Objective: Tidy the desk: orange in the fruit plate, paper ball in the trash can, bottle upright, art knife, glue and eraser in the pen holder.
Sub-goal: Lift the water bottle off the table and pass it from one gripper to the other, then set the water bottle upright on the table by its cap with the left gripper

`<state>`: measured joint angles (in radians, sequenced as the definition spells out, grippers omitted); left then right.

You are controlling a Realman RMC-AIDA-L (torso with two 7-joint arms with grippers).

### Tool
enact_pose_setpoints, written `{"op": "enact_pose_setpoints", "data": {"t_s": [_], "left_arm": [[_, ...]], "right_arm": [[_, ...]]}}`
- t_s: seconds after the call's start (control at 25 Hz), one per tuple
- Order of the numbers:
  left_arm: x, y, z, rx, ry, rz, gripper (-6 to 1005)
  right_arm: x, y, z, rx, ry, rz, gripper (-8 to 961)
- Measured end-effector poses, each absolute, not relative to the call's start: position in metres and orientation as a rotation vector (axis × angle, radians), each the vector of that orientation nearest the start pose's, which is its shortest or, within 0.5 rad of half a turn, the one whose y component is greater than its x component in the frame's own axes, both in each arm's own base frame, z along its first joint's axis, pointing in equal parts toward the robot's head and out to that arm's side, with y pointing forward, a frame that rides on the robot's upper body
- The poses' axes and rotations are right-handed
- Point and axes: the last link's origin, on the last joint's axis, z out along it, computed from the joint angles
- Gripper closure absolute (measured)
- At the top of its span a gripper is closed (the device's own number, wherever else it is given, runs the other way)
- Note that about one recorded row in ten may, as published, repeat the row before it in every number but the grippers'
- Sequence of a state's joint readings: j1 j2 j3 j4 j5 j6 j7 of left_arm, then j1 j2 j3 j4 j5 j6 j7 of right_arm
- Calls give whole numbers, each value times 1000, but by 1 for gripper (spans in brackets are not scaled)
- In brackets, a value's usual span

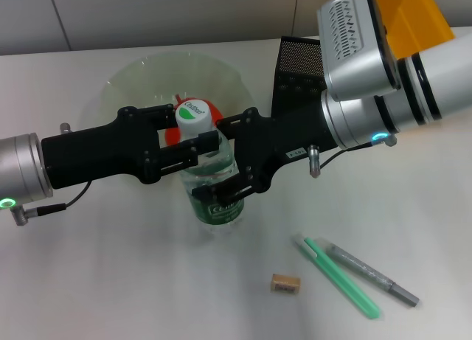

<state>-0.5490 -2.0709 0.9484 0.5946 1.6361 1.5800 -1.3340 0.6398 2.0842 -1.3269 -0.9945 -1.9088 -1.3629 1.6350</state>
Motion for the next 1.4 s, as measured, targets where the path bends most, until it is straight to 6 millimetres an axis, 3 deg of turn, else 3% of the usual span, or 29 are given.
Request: {"op": "enact_pose_setpoints", "data": {"t_s": [1.4], "left_arm": [[-218,339,-11,-2731,-512,-979,548]], "right_arm": [[145,355,-28,-2943,95,428,187]]}}
